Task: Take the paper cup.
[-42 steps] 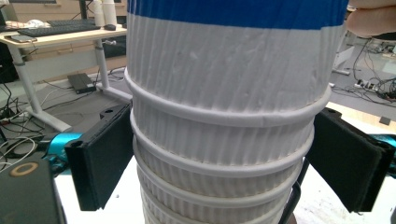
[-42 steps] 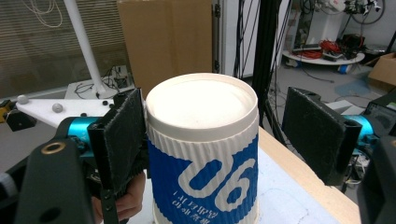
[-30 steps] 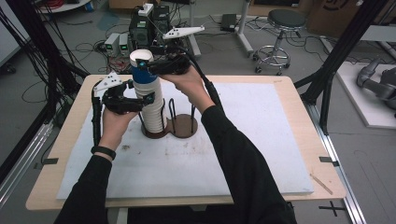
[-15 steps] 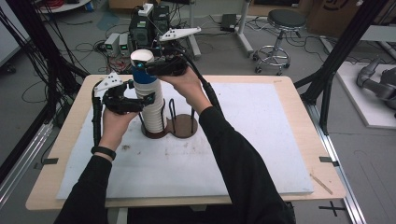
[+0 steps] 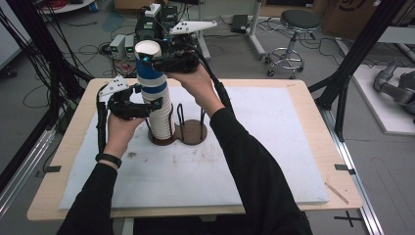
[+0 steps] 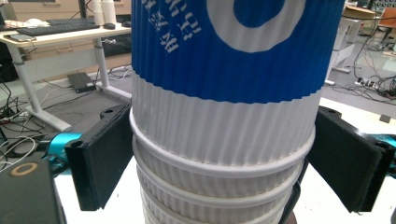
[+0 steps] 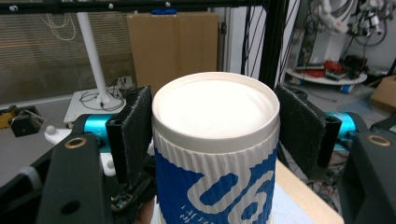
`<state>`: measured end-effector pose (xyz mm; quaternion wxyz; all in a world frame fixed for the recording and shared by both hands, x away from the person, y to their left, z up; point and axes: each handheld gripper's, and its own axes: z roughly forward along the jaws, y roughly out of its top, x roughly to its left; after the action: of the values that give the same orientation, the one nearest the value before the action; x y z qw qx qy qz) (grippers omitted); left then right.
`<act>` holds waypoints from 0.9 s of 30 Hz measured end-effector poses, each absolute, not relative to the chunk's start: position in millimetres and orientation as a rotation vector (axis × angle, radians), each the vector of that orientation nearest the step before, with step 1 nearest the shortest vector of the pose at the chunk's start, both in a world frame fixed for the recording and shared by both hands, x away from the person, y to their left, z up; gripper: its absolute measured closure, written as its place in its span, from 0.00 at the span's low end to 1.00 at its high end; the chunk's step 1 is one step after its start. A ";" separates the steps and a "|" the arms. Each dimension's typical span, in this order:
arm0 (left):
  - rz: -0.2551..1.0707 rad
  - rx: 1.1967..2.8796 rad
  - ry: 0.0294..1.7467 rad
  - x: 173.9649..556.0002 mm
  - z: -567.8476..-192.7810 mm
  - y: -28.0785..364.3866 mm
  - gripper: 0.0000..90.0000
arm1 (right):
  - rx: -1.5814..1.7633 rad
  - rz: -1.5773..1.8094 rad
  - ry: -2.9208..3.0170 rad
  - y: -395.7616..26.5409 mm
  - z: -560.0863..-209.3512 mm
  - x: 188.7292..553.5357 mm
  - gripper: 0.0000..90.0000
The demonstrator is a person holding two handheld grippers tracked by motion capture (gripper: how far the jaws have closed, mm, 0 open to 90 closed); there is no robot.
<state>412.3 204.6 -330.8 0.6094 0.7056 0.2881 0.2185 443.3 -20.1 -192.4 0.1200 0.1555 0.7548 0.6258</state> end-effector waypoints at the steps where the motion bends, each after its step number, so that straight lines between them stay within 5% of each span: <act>1: 0.505 1.630 0.665 412.2 -330.8 204.7 0.13 | 0.454 1.829 2.206 -20.1 -192.4 443.3 0.35; 27: 0.502 1.631 0.665 412.7 -331.2 204.5 0.13 | 0.371 1.917 2.112 -41.8 -154.1 420.8 0.35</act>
<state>412.7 204.5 -331.2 0.6091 0.7062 0.2881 0.2173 420.8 -41.8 -154.1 0.1322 0.1279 0.7279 0.6605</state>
